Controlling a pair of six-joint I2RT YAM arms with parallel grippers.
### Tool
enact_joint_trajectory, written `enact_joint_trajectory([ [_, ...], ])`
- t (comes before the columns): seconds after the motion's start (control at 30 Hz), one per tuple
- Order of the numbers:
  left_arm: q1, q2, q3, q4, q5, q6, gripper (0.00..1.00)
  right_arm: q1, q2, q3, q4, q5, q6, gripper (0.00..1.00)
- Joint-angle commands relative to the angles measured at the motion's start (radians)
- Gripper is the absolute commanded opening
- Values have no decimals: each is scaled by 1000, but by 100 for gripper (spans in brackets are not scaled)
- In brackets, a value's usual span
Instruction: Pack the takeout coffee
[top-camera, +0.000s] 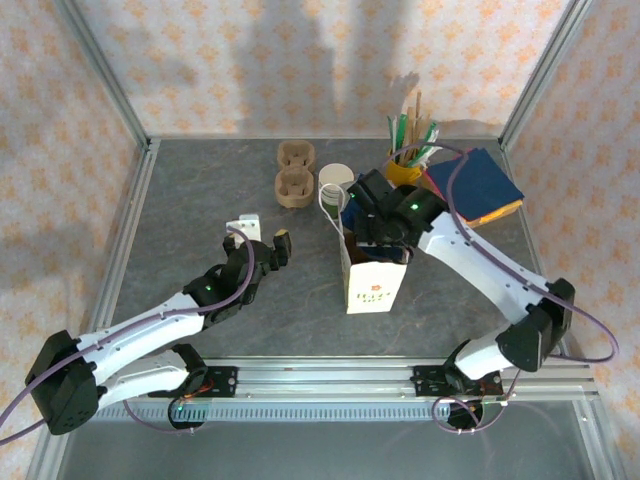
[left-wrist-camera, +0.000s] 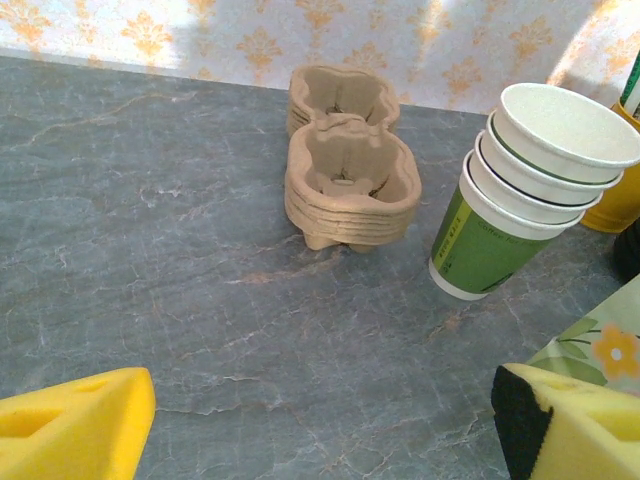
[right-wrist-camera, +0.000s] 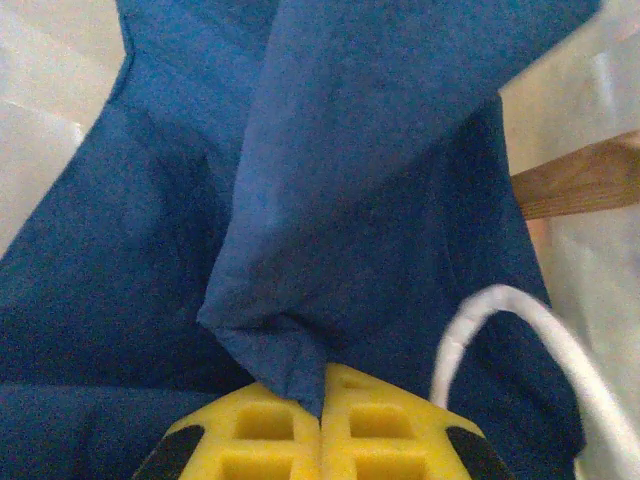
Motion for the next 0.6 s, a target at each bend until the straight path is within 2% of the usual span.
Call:
enact_joint_trajectory([
  [0.0,5,8,-11,12,-1,-15,89,10,4,-21,-43,50,-13,0],
  [0.17,5,18,-10,15,5,-20,89,9,-16,-20,0,0,-24,2],
  [0.23,5,19,-11,18,9,-21,89,9,-36,-13,27,-26,-24,13],
  [0.37,6,19,-12,15,0,-19,89,9,-63,22,57,-64,-35,26],
  [0.57,5,13,-11,15,8,-15,89,8,-88,115,68,-5,-64,49],
])
